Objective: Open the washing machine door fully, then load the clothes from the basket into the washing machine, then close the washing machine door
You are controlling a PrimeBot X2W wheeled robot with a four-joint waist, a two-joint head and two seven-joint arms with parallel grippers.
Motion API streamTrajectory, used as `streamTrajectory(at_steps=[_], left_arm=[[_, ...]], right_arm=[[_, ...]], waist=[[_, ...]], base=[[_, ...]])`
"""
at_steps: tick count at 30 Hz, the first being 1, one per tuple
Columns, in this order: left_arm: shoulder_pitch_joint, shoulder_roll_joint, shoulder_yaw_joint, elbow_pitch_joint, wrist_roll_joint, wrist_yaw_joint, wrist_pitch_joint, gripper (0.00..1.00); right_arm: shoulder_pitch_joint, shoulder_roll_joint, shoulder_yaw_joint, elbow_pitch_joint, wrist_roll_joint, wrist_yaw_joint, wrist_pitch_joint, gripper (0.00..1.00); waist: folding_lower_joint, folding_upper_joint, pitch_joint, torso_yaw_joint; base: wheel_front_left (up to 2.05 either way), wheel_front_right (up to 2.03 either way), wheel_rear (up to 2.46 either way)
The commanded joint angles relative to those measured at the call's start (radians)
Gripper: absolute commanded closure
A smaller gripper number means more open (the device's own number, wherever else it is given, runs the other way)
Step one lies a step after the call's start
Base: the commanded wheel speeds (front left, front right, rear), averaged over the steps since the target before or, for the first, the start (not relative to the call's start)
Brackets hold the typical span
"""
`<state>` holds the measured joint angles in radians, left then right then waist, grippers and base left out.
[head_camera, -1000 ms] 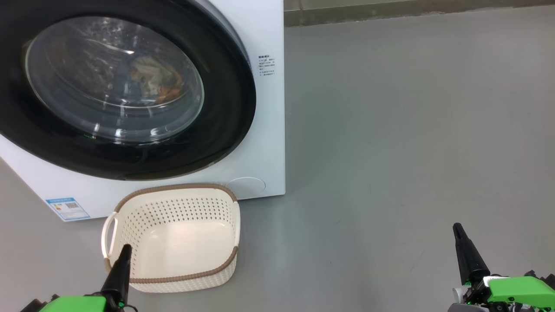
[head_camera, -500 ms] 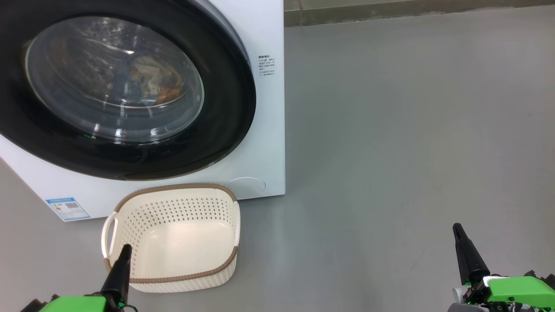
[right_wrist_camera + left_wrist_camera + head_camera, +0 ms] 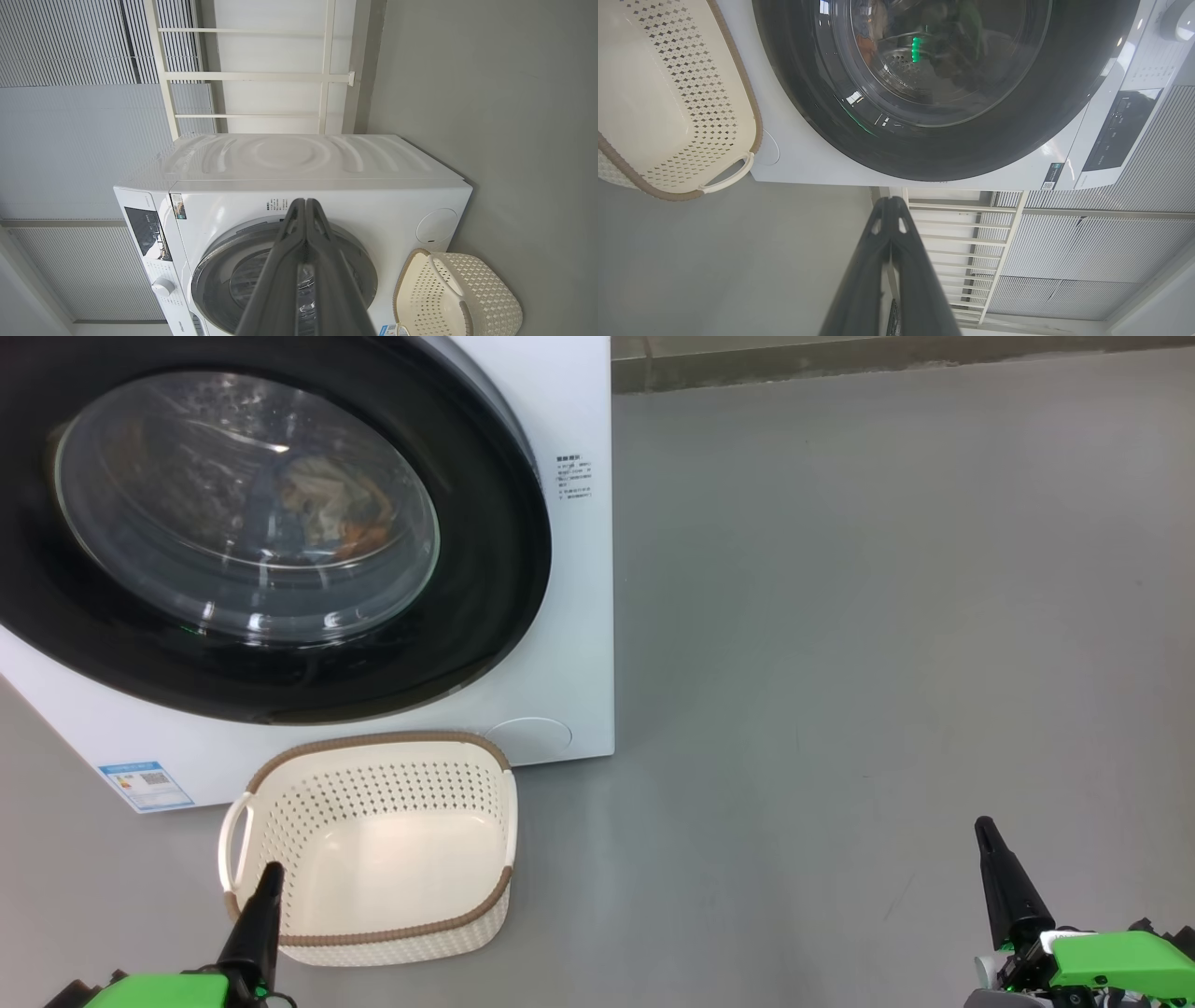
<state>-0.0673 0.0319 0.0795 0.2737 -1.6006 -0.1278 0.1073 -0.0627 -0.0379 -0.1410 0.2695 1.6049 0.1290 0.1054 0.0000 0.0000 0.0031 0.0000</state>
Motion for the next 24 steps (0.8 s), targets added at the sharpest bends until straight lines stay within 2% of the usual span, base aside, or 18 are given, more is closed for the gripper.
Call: streamTrajectory(at_steps=[1, 24], left_arm=[[-0.041, 0.018, 0.034, -0.029, -0.008, -0.003, 0.006, 1.00], [-0.041, 0.018, 0.034, -0.029, -0.008, -0.003, 0.006, 1.00]], right_arm=[[-0.045, -0.012, 0.027, -0.025, 0.004, 0.002, 0.008, 1.00], [-0.045, -0.012, 0.027, -0.025, 0.004, 0.002, 0.008, 1.00]], waist=[[0.0000, 0.0000, 0.000, 0.000], [0.0000, 0.0000, 0.000, 0.000]], base=[[0.00, 0.00, 0.00], [0.00, 0.00, 0.00]])
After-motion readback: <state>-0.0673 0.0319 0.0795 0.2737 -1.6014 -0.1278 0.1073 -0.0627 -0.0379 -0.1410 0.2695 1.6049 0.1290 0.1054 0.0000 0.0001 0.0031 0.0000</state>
